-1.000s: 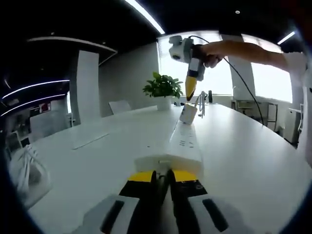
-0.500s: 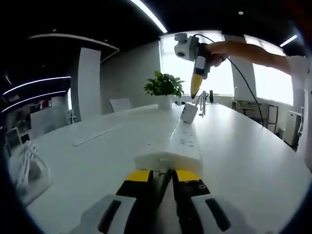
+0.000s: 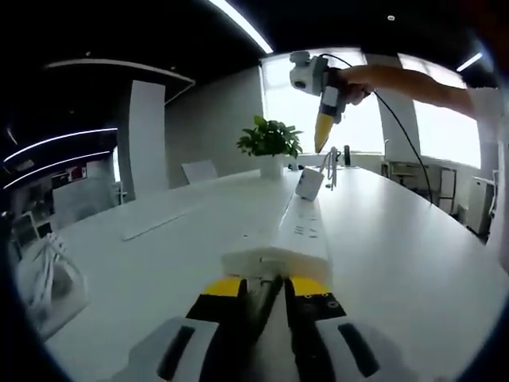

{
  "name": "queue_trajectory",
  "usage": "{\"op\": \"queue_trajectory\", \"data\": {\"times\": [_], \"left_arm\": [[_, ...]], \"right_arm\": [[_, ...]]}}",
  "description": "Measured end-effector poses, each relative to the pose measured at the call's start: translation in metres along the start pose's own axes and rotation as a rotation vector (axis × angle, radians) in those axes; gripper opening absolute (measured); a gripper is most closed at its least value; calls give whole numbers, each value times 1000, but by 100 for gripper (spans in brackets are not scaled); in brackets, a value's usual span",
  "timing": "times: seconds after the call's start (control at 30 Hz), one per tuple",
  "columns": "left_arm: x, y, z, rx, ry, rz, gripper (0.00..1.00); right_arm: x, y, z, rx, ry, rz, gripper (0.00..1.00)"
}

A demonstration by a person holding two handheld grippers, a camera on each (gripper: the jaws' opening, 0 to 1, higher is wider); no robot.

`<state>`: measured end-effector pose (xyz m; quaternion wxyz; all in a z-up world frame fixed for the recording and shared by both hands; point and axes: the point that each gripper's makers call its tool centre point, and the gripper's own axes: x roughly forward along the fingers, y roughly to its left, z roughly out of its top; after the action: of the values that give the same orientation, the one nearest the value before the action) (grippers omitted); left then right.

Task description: Straighten the power strip on the desk, plug the charger into it

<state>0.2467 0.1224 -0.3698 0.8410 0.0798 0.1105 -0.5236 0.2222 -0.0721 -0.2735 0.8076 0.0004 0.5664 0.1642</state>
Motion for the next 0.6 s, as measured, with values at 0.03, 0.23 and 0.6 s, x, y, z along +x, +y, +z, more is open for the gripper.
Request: {"op": "queue_trajectory", "data": {"times": [0.03, 0.23, 0.6], "left_arm": [[0, 0, 0, 2, 0, 1, 23], [-1, -6, 6, -29, -21, -30, 34], [-3, -10, 5, -60, -15, -37, 38]], "right_arm": [[-1, 0, 0, 0, -4, 1, 30], [-4, -1, 5, -7, -11, 6, 30], [-17, 2, 18, -16, -44, 63, 30]]}}
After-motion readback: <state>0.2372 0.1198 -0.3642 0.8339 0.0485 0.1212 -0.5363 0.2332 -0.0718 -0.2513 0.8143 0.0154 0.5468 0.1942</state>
